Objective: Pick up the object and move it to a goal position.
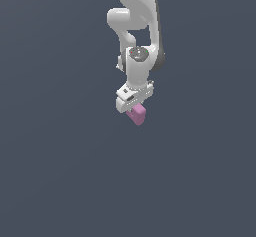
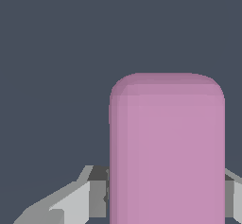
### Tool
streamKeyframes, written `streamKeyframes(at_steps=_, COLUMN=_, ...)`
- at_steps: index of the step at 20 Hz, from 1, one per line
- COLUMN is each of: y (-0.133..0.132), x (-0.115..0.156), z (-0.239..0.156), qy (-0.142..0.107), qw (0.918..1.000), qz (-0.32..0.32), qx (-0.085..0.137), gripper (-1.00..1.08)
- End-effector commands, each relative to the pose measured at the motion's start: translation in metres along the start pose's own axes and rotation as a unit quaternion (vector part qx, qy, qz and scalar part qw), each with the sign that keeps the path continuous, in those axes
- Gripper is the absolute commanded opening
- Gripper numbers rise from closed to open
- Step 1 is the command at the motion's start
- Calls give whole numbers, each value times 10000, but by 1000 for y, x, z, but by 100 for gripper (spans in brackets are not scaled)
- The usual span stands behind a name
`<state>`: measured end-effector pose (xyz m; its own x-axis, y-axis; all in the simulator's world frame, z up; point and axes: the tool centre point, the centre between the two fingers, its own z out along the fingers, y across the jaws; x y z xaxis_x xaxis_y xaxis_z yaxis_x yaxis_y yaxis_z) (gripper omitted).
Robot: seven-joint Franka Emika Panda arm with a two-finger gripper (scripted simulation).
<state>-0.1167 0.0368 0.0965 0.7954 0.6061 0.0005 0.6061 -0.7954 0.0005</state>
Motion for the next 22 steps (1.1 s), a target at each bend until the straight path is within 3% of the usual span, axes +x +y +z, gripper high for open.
streamKeyframes(at_steps=1, y=0, x=0, z=0, qy=3, qw=10000, qz=0, qx=-2, gripper=-100)
streamKeyframes(at_steps=10, y=21, x=9, z=-7, qy=316, qw=9993, qz=-75, qx=-169, gripper=-100)
streamKeyframes(at_steps=22, y=83, x=37, z=-40, qy=1318, qw=9884, qz=-307, qx=-697, gripper=-100)
